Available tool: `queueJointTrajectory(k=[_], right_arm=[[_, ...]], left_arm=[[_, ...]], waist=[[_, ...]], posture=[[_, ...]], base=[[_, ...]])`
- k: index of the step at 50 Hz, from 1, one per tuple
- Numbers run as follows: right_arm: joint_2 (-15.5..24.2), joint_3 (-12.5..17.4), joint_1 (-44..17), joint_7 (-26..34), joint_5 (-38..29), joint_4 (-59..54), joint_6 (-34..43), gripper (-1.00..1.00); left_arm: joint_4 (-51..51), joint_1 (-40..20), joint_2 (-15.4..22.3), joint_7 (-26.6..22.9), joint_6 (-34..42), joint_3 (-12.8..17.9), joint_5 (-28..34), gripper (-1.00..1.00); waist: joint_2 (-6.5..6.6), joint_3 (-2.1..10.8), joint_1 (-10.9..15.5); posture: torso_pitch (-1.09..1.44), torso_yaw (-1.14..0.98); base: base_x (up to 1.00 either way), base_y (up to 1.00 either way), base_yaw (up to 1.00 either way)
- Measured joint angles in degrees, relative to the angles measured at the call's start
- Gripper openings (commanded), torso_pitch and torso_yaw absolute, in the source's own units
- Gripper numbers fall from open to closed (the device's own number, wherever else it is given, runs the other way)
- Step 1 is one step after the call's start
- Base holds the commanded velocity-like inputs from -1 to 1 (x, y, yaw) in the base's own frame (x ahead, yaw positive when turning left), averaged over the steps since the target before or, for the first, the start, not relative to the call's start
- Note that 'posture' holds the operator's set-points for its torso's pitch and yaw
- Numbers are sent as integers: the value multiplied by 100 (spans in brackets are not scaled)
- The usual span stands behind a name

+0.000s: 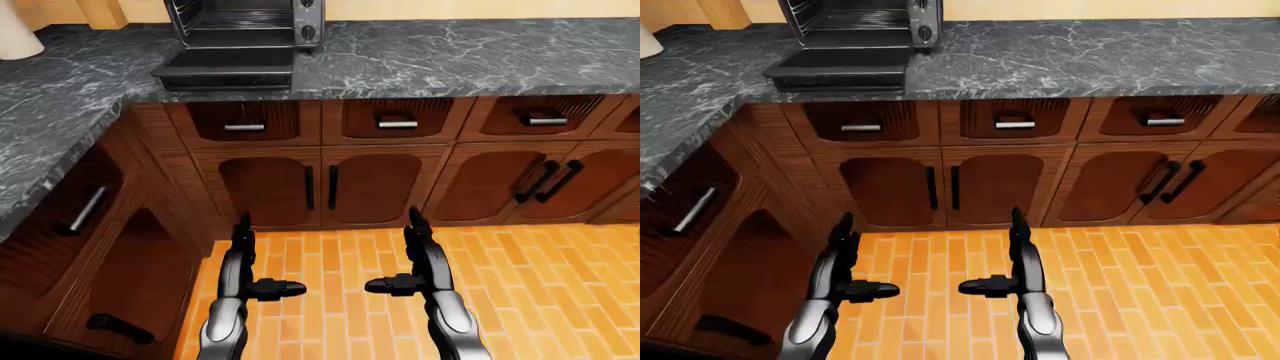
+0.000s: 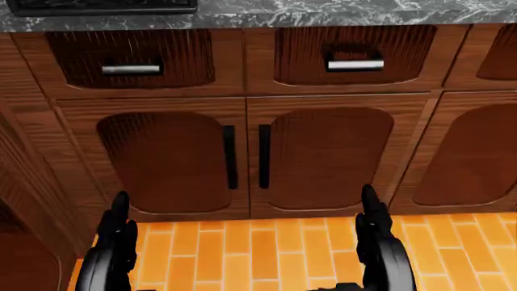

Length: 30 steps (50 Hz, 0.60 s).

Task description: Close the toaster oven door.

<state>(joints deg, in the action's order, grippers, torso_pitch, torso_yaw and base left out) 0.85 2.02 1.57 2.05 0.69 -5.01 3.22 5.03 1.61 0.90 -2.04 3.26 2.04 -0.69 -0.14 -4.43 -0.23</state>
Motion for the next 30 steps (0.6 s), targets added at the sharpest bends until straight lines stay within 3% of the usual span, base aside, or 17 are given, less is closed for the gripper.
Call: queueJointTrajectory(k=[1,3,5,7,11,30], right_arm=[[16,-1,-18,15,15,112,17,100],[42,39,-212,33,38,402,-55,100],[30,45,-288,34,62,534,-106,100],[56,52,-278,52,87,612,-25,100],[102,106,-323,84,46,524,20,100],[317,344,-804,243,-49,1191,540,100]], left_arm=[[-66,-37,27,10,-25,23,3,100],[-198,-288,112,69,-193,170,12,100],[-242,-351,169,134,-382,258,72,100],[-304,-227,187,94,-464,243,137,100],[-498,-217,180,-169,-274,215,81,100],[-696,-849,713,-204,201,1069,-400,100]], waist=[[-23,48,-8],[-19,313,23],[-52,213,30],[-44,305,36],[-25,331,59],[17,413,36]], posture=[[0,0],[0,0],[0,0],[0,0],[0,0],[0,0]], base=[[0,0,0],[0,0,0],[0,0,0],[0,0,0],[0,0,0],[0,0,0]])
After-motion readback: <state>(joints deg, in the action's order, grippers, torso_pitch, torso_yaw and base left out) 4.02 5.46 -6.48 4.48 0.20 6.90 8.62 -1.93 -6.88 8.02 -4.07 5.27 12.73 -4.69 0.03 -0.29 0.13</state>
